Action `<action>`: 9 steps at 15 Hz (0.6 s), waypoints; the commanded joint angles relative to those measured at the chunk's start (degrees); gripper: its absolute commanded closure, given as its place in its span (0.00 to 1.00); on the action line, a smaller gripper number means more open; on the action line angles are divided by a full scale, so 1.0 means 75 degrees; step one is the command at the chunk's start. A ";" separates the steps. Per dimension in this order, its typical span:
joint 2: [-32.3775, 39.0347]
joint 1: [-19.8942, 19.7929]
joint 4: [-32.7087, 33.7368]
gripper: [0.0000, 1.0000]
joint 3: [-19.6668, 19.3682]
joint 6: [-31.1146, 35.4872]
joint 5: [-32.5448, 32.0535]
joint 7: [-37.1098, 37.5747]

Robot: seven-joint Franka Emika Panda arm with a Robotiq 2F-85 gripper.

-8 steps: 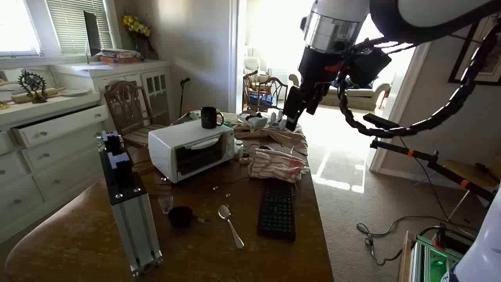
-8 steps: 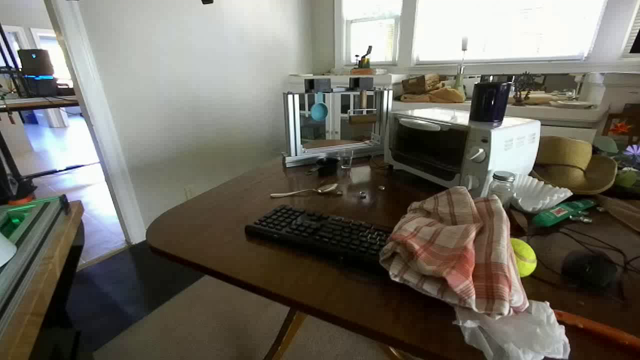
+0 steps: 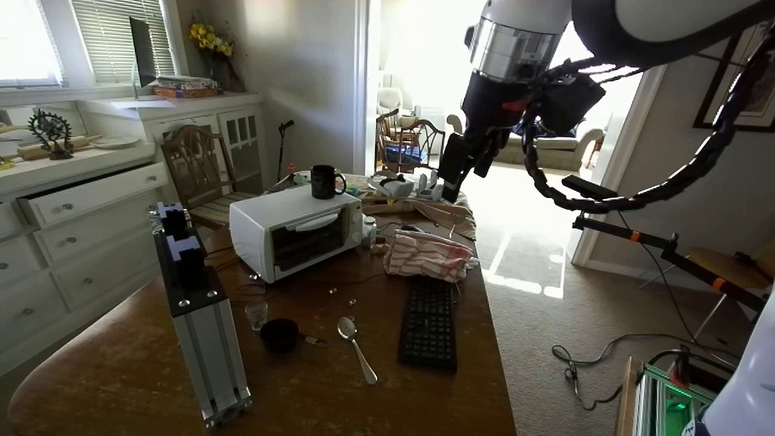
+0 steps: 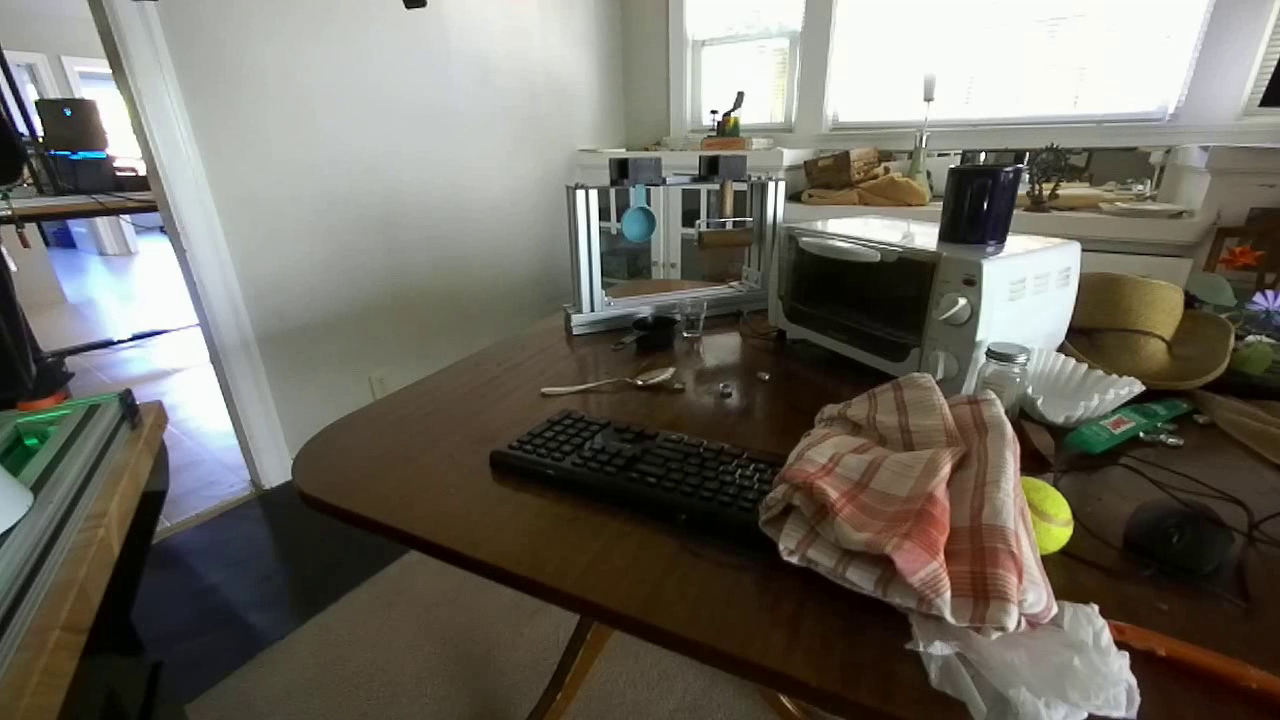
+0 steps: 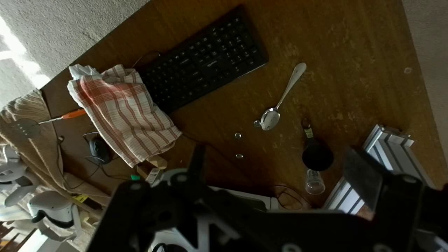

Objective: Move the keyboard forward

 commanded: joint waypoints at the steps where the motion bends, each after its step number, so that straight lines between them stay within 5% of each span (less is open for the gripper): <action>1: 0.0030 0.0179 0.0017 0.00 -0.0140 -0.0025 -0.0102 0.0086; 9: 0.0347 0.0640 -0.1153 0.00 -0.2298 0.0076 0.0991 -0.3563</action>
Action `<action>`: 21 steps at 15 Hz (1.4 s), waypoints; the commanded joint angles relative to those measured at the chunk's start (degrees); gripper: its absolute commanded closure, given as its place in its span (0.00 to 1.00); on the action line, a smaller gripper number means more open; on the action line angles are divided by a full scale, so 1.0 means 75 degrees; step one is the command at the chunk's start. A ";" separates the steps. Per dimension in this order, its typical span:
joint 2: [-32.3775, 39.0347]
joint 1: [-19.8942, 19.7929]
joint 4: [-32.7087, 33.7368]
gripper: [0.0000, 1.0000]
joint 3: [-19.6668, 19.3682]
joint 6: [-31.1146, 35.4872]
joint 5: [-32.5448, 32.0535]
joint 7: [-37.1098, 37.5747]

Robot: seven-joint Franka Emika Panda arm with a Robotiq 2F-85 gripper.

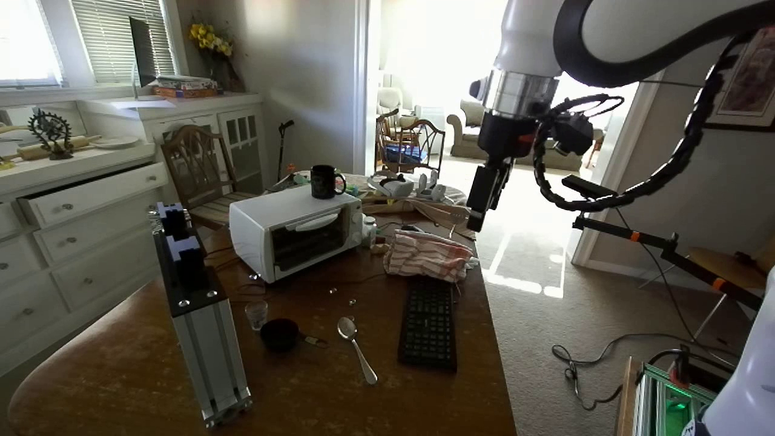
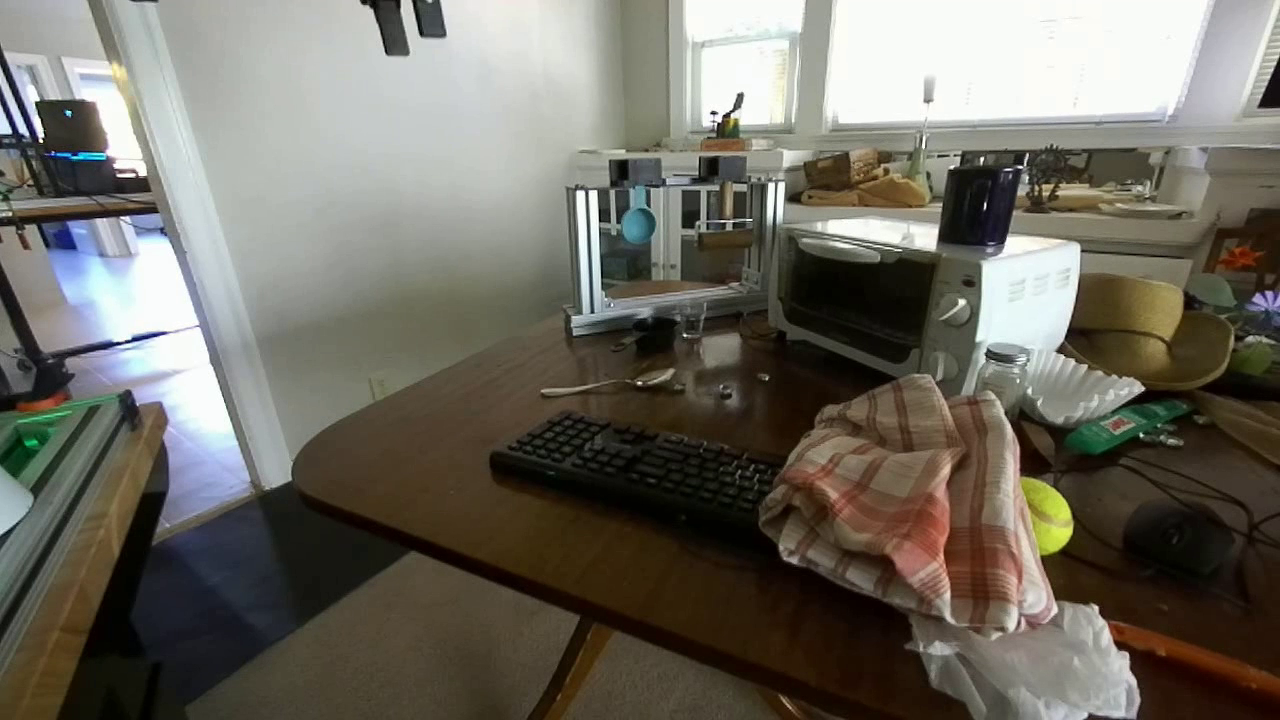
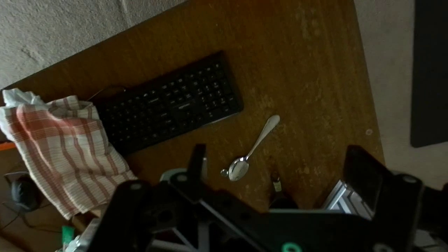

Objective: Move the keyboard forward

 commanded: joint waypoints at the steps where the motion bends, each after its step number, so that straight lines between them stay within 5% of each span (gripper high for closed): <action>1: 0.0209 0.0106 -0.0562 0.00 -0.0900 0.0284 0.0198 -0.1701; 4: 0.0561 -0.0090 -0.1123 0.00 -0.1191 0.1356 -0.0389 -0.2694; 5: 0.0348 -0.0069 -0.0729 0.00 -0.1056 0.0652 -0.0097 -0.2196; 12: 0.0408 -0.0093 -0.0718 0.00 -0.1052 0.0779 -0.0114 -0.2263; 21: 0.2725 -0.0265 -0.1805 0.00 -0.1575 0.5463 -0.0683 -0.3309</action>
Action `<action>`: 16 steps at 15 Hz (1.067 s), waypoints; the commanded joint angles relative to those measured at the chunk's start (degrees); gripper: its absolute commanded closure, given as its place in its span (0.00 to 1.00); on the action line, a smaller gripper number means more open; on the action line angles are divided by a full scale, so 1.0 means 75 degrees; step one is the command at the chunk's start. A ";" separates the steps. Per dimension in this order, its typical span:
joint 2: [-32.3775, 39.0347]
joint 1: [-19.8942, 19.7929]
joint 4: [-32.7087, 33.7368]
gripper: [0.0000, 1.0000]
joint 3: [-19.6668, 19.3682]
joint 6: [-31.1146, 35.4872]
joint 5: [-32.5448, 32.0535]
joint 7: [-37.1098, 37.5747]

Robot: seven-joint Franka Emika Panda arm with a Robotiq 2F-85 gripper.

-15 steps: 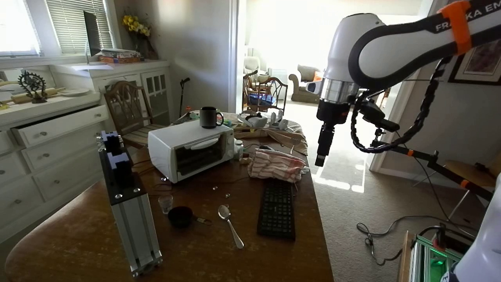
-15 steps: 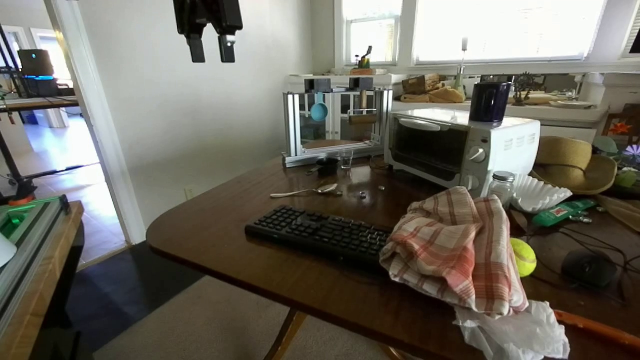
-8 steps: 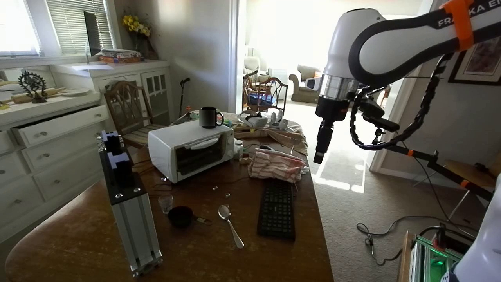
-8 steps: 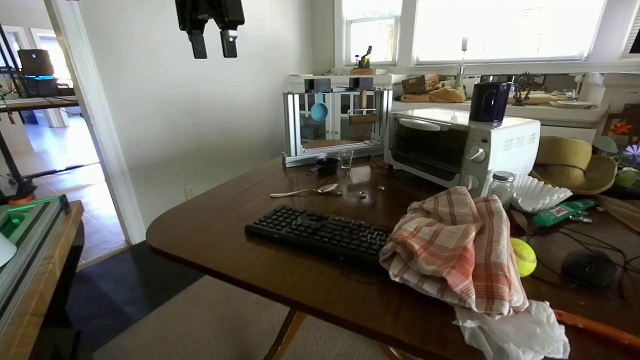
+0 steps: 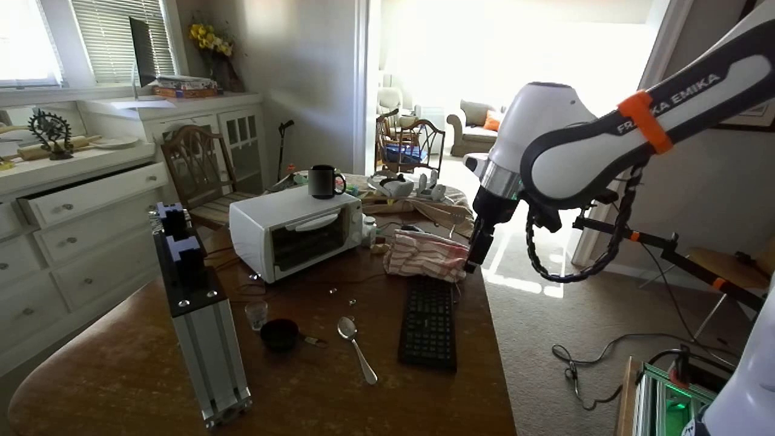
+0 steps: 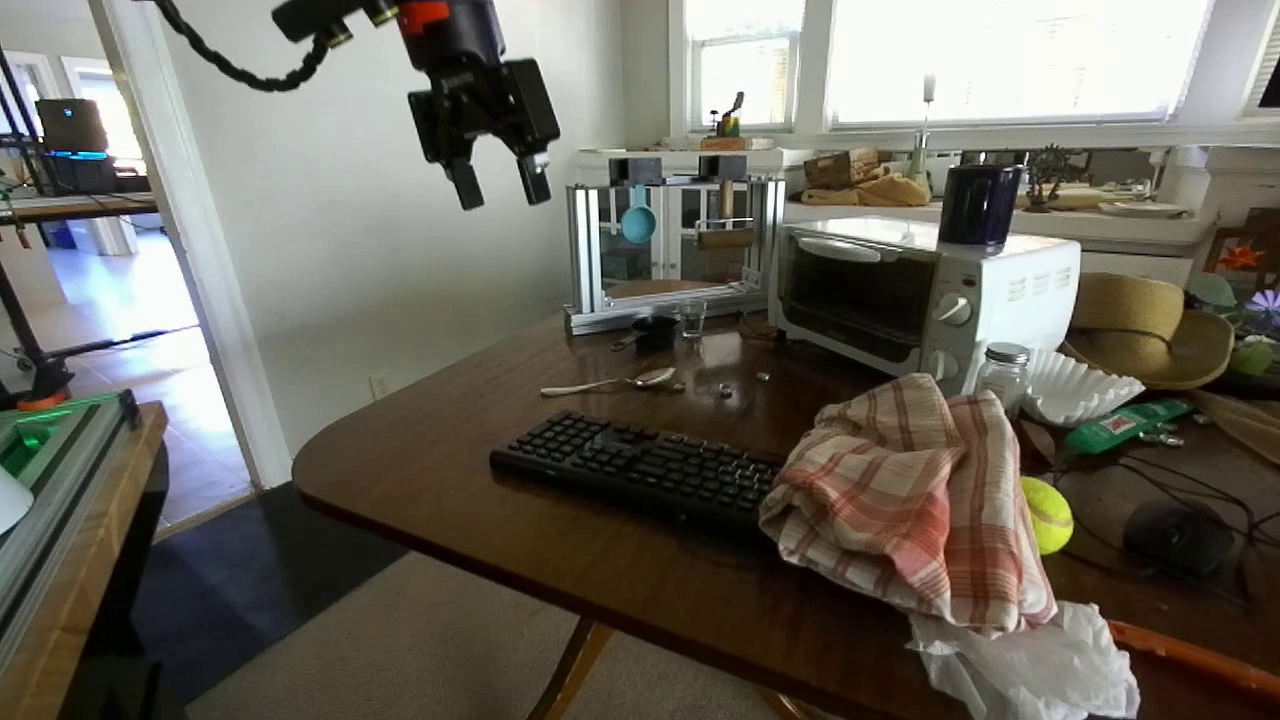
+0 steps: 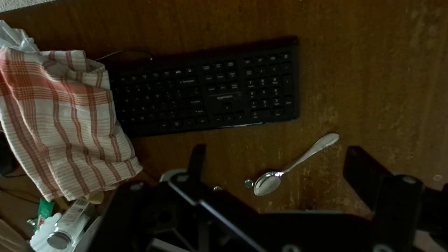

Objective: Move the keyboard forward

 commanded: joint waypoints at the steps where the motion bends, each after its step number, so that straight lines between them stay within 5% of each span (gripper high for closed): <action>1: 0.1358 0.0005 -0.0087 0.00 -0.0300 0.1389 -0.0035 -0.0795; 5: 0.2726 -0.0378 0.0085 0.04 -0.0370 0.2168 -0.0313 -0.1311; 6: 0.3004 -0.0493 0.0123 0.27 -0.0384 0.2302 -0.0306 -0.1484; 8: 0.3585 -0.0773 0.0185 0.33 -0.0351 0.2931 -0.0386 -0.1758; 11: 0.4520 -0.1157 0.0412 0.57 -0.0354 0.3935 -0.0804 -0.1668; 16: 0.5875 -0.0234 0.1309 0.95 -0.2106 0.4147 -0.2377 -0.0740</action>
